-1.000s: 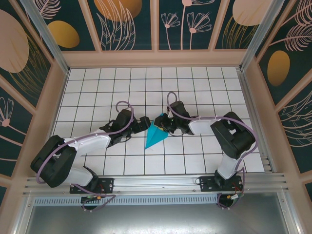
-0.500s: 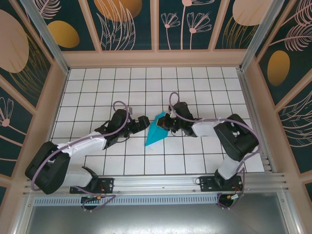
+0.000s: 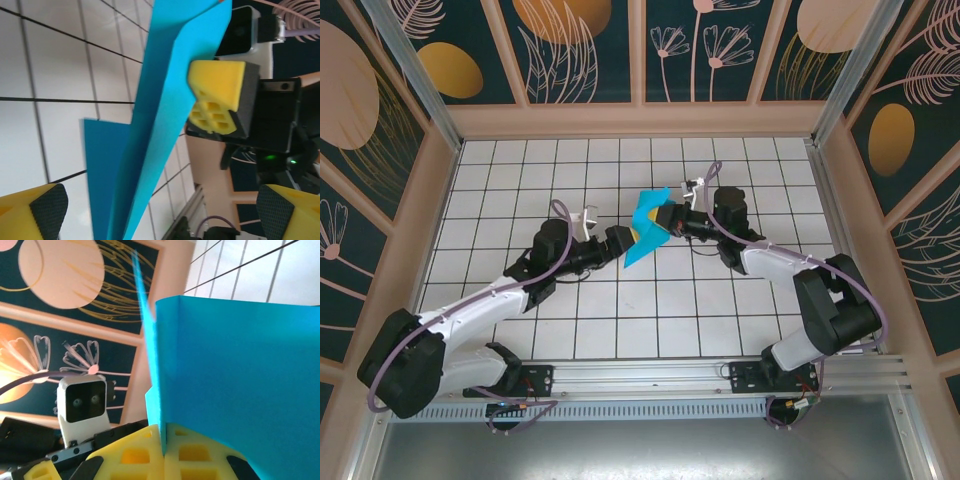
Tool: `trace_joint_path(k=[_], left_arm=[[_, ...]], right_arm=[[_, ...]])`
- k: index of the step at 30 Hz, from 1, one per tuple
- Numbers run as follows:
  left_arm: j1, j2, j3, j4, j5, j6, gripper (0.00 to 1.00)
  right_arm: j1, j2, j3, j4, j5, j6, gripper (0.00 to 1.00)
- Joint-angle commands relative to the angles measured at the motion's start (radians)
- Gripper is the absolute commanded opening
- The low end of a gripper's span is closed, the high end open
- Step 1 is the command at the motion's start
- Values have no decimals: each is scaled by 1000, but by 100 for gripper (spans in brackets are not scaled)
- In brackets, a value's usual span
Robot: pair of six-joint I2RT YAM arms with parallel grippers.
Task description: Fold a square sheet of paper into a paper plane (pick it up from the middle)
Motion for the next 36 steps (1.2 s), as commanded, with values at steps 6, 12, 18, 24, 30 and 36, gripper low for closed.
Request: trace_joint_path(k=[6,12,18,24,30,36], left_arm=[[3,92,17,220,122,-106,99],[3,99,20,288,139,-105,79],[5,77,26,243,130,-39,48],[4,78,62,126,107,38,13],[4,54,156,-265,-96,247,3],[3,104,322,-746,-553,447,4]], right_arm=[[0,40,36,202,-134,134,2],[-1,52,40,176,-159,125,3],[-4,58,56,87,-182,78,4],[-19,40,85,-46,-175,4,9],[-90,-44,114,-403,29,-209,46],[-95,-98,125,-636,322,-336,60]])
